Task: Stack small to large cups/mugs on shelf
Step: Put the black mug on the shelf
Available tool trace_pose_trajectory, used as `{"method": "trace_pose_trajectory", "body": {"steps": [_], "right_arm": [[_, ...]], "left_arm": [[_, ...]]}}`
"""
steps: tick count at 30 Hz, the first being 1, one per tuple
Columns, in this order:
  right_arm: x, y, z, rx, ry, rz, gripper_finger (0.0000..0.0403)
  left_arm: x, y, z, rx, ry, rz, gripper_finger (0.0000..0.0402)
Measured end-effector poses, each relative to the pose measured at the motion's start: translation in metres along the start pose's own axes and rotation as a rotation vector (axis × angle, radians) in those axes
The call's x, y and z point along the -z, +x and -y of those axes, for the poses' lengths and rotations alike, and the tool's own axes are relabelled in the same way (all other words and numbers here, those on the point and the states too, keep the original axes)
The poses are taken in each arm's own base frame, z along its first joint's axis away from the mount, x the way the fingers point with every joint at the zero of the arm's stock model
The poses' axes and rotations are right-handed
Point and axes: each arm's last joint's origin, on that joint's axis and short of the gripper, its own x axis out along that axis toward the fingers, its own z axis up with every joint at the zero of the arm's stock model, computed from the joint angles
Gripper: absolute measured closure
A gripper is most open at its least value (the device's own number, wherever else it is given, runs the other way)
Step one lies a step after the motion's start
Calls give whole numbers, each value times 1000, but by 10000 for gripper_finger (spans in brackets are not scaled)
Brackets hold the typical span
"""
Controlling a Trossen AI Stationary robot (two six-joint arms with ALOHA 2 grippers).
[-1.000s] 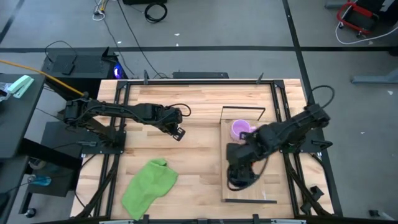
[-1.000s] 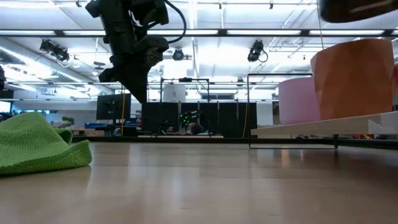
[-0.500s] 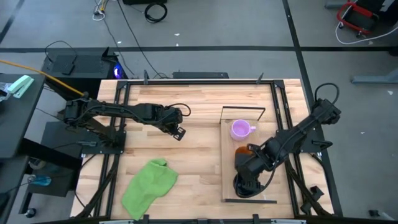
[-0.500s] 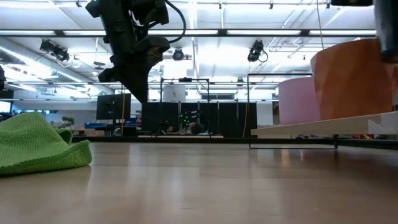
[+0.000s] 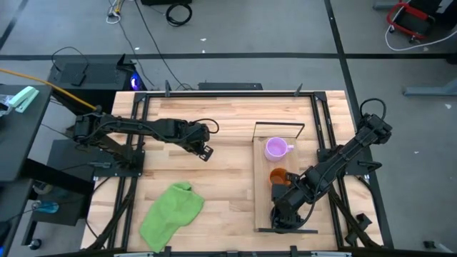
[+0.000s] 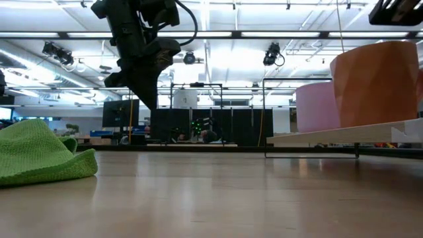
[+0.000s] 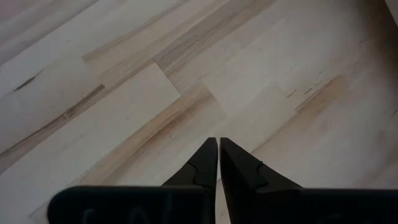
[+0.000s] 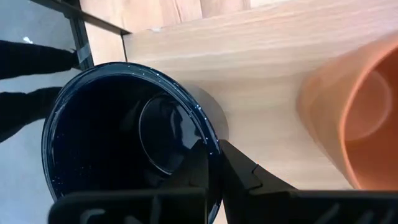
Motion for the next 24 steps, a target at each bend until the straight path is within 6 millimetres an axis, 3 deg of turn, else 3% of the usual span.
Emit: {"method": "trace_pose_trajectory", "body": {"steps": [24], "right_arm": [[0, 17, 9, -5, -29, 3, 386]], "left_arm": [[0, 0, 0, 0, -1, 0, 380]]}}
